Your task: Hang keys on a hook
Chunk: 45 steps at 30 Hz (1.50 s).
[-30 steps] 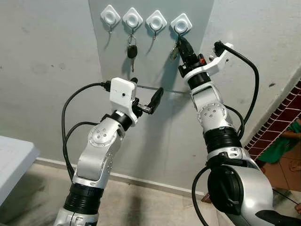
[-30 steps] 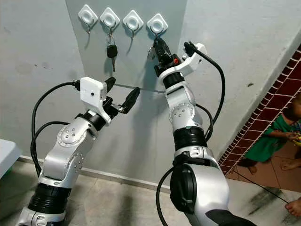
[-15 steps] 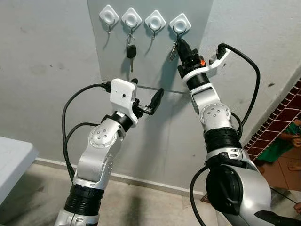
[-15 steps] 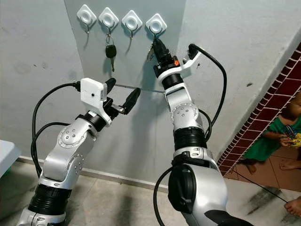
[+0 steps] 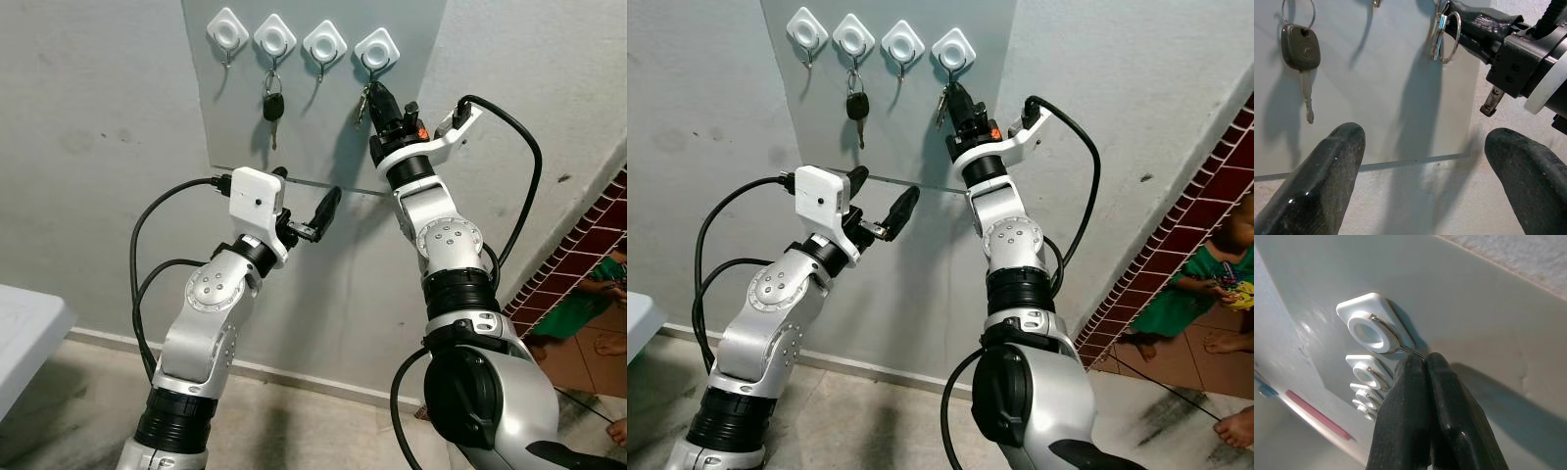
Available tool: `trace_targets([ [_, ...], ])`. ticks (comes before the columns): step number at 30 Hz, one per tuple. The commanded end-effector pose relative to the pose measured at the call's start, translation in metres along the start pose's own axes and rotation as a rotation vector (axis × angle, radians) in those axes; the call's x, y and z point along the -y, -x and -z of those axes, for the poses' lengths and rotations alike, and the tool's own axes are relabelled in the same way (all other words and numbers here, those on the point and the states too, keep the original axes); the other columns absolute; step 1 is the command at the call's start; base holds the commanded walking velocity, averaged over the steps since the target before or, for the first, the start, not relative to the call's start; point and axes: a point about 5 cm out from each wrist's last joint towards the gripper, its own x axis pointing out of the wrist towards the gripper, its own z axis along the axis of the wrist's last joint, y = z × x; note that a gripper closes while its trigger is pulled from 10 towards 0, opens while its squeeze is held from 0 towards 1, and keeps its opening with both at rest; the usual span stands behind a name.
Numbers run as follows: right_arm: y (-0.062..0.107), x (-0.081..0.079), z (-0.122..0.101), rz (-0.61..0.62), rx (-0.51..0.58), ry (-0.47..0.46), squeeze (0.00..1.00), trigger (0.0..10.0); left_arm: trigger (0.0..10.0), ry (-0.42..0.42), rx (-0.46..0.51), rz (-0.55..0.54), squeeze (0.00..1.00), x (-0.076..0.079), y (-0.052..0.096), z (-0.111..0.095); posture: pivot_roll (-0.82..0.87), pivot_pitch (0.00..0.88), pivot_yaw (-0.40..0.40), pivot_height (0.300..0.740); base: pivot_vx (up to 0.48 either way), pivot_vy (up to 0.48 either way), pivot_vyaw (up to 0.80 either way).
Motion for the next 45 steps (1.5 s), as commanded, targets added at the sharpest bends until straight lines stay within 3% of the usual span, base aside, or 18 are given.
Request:
trace_targets([
  [1, 0.007, 0.012, 0.009, 0.069, -0.037, -0.035, 0.00, 10.0, 10.0, -0.015, 0.009, -0.001, 0.00, 0.002, 0.000, -0.004, 0.03, 0.023, -0.062, 0.732, 0.000, 0.000, 0.00],
  [11, -0.006, -0.003, -0.002, 0.028, 0.032, -0.167, 0.00, 10.0, 10.0, -0.006, 0.005, -0.002, 0.00, 0.004, 0.001, -0.003, 0.03, 0.030, -0.065, 0.732, 0.000, 0.000, 0.00],
  [17, -0.008, -0.007, -0.002, 0.013, 0.034, -0.167, 0.00, 10.0, 10.0, -0.004, 0.005, -0.006, 0.00, 0.004, 0.001, -0.003, 0.03, 0.033, -0.065, 0.732, 0.000, 0.000, 0.00],
  [34, 0.009, 0.014, 0.011, 0.108, 0.021, -0.234, 0.00, 10.0, 10.0, 0.002, 0.005, -0.014, 0.00, 0.004, 0.002, -0.003, 0.03, 0.042, -0.068, 0.732, 0.000, 0.000, 0.00],
  [35, 0.009, 0.014, 0.011, 0.105, 0.022, -0.239, 0.07, 10.0, 10.0, 0.002, 0.005, -0.014, 0.00, 0.004, 0.002, -0.003, 0.03, 0.044, -0.067, 0.732, 0.000, 0.000, 0.00],
  [36, 0.010, 0.014, 0.011, 0.106, 0.021, -0.238, 1.00, 10.0, 10.0, 0.001, 0.005, -0.013, 0.00, 0.004, 0.002, -0.003, 0.03, 0.044, -0.067, 0.732, 0.000, 0.000, 0.00],
  [45, 0.011, 0.012, 0.011, 0.082, 0.024, -0.210, 1.00, 10.0, 10.0, 0.001, 0.006, -0.018, 0.00, 0.004, 0.002, -0.004, 0.03, 0.045, -0.069, 0.732, 0.000, 0.000, 0.00],
])
